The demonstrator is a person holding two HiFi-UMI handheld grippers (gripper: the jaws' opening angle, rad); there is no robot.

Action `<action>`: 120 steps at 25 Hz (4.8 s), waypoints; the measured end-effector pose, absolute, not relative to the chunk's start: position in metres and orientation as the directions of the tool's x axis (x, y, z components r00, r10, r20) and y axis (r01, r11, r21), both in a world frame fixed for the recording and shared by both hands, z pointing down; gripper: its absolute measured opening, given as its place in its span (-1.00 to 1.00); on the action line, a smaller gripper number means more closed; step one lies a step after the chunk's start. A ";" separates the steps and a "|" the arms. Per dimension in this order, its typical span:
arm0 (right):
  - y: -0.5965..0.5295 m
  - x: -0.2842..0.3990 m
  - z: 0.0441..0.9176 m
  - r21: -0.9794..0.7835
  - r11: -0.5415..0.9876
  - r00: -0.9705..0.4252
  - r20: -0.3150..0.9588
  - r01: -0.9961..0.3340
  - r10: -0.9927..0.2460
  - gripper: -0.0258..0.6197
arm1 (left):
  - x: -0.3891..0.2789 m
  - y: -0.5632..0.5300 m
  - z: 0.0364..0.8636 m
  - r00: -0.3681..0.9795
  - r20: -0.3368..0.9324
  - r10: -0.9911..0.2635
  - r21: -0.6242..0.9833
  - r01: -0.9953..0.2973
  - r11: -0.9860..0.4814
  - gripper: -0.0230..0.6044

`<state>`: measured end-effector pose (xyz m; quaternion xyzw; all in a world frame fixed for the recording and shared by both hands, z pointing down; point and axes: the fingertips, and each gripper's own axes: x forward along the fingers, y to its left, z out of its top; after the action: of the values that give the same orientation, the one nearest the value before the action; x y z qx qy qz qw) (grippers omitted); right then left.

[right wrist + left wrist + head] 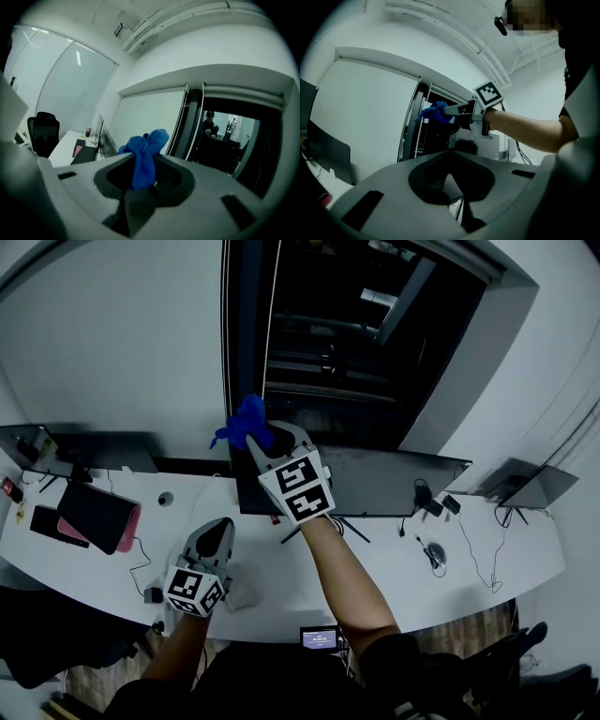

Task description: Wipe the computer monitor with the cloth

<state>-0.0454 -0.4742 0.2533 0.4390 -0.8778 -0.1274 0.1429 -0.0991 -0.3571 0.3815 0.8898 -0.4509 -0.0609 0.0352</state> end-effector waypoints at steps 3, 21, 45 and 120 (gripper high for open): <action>-0.472 -0.026 0.255 0.344 0.581 -0.571 0.143 -0.738 -0.809 -0.57 | -0.086 -0.354 0.380 0.585 -0.076 -0.807 0.116 -0.799 -0.590 -0.94; -0.463 0.122 0.258 0.311 0.529 -0.510 0.145 -0.790 -0.848 -0.57 | 0.024 -0.349 0.374 0.625 -0.069 -0.777 0.095 -0.772 -0.629 -0.94; -0.450 0.304 0.262 0.281 0.426 -0.409 0.120 -0.860 -0.905 -0.58 | 0.151 -0.344 0.378 0.679 -0.039 -0.733 0.071 -0.730 -0.680 -0.94; -0.428 0.550 0.430 -0.213 0.154 -0.190 0.161 -0.965 -0.968 -0.63 | 0.194 -0.315 0.442 0.709 0.168 -0.685 0.123 -0.704 -0.699 -0.94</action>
<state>0.5500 -0.4282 0.4305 0.6363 -0.7596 0.1346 -0.0066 0.1944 -0.3155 0.4420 0.9201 -0.3774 0.0548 0.0891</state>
